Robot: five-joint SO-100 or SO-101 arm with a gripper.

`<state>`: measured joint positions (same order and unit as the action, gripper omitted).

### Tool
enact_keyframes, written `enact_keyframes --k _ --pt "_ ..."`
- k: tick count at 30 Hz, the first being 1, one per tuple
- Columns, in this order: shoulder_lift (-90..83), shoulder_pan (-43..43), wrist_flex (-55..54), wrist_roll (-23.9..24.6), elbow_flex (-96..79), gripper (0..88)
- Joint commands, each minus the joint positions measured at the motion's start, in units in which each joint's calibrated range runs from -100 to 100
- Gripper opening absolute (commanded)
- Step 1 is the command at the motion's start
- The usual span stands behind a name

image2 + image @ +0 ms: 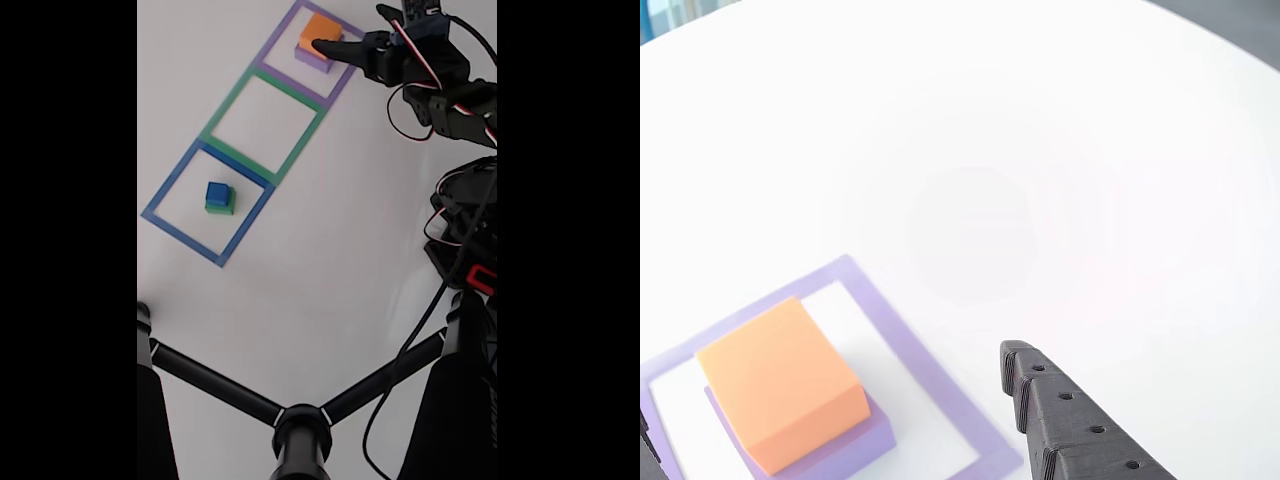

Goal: Tower of hanoi

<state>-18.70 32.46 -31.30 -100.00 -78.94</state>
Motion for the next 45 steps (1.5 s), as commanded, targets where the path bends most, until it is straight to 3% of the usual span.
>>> enact_keyframes --k 1,15,45 --pt "6.79 -1.11 -9.19 0.00 1.48 44.4" --pt "26.01 -3.89 -22.47 0.00 10.94 43.7" --pt "33.60 -6.96 -25.95 0.00 13.67 42.6"
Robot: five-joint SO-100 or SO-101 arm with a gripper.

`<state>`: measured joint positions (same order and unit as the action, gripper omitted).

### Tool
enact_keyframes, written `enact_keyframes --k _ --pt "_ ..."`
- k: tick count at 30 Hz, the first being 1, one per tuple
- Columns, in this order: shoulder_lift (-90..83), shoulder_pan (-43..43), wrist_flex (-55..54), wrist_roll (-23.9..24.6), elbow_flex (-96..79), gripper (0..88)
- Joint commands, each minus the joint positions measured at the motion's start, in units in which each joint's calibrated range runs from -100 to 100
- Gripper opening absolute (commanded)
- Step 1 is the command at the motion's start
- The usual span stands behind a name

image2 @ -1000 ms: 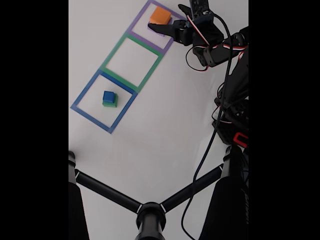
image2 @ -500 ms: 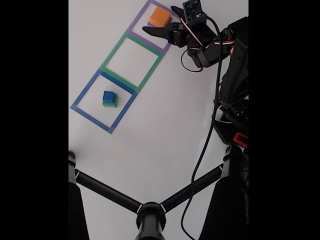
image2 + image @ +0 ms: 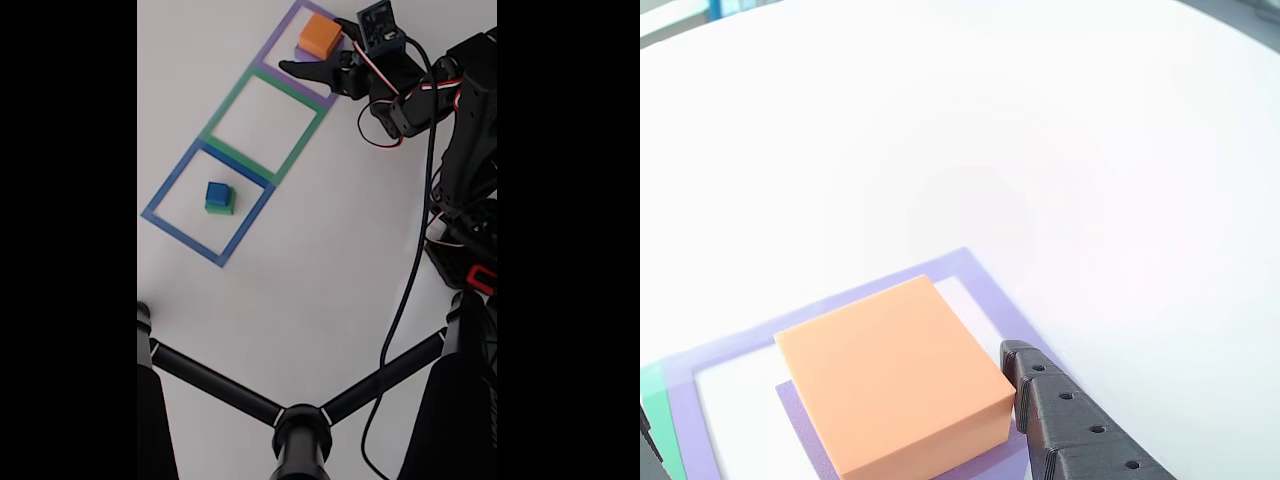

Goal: Tower of hanoi

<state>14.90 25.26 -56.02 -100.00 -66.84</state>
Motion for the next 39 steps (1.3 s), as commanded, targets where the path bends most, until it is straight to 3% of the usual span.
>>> enact_keyframes --k 1,12,28,39 --pt "0.00 0.25 -1.23 0.00 1.48 42.6" --pt "0.40 0.63 -1.23 0.00 1.30 40.5" --pt "0.48 -0.04 -0.98 0.00 1.30 23.1" --pt "0.32 -0.42 -1.07 0.00 0.93 16.4"
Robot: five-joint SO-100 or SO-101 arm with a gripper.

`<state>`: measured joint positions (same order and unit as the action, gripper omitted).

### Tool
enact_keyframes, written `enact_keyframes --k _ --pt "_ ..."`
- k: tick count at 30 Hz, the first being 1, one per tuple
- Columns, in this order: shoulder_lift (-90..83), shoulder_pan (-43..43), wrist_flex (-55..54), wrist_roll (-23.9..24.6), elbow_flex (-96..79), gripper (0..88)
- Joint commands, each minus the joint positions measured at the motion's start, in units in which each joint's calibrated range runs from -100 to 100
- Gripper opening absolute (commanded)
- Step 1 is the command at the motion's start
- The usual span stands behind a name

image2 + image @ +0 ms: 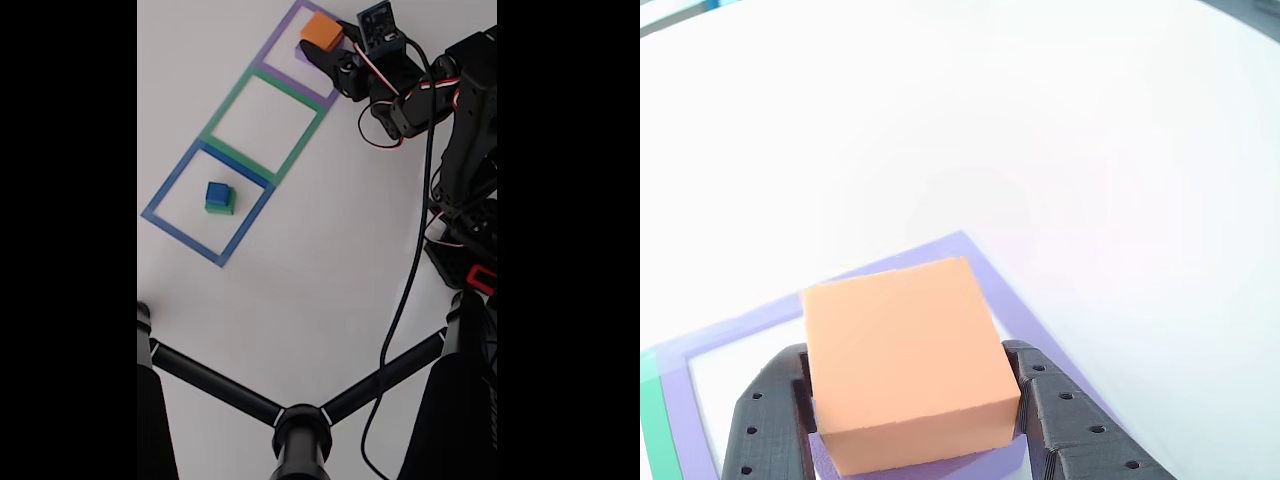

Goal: Tower of hanoi

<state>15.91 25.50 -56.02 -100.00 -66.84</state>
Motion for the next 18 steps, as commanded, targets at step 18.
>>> enact_keyframes --k 18 --pt "-5.22 -2.20 0.63 0.00 -1.52 12.4"
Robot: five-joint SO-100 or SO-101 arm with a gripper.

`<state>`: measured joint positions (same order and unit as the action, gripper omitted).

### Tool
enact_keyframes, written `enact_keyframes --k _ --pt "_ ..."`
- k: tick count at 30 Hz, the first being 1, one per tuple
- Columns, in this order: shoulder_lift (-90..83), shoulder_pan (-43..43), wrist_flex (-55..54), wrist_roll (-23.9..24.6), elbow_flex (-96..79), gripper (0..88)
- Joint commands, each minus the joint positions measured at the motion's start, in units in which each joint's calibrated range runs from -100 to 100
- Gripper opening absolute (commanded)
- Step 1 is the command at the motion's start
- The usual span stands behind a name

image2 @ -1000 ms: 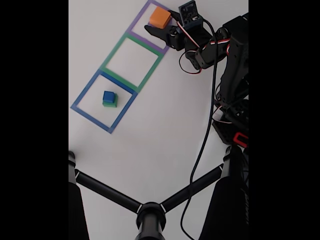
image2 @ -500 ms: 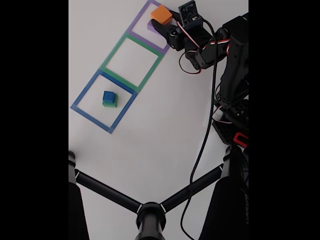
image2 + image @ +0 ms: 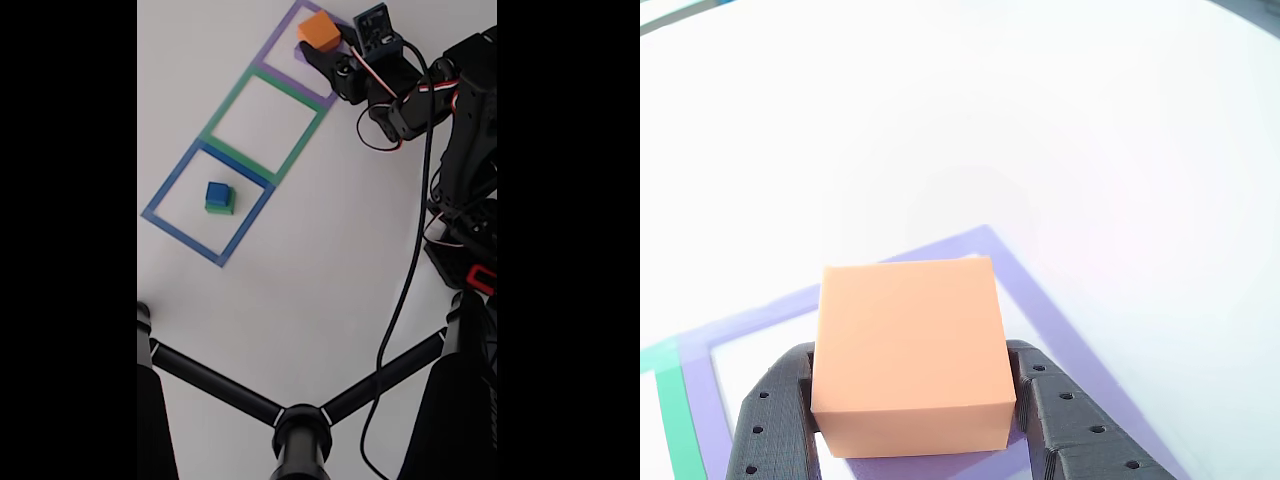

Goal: Tower of hanoi

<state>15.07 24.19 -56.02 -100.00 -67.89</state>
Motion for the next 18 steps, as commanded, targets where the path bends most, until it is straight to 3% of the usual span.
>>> enact_keyframes --k 1,6,18 --pt "-5.34 -1.09 1.36 0.00 -0.75 12.4" --pt "-13.50 -2.43 8.00 0.00 -2.57 11.0" --pt "-40.95 -4.06 39.34 0.00 -2.30 7.8"
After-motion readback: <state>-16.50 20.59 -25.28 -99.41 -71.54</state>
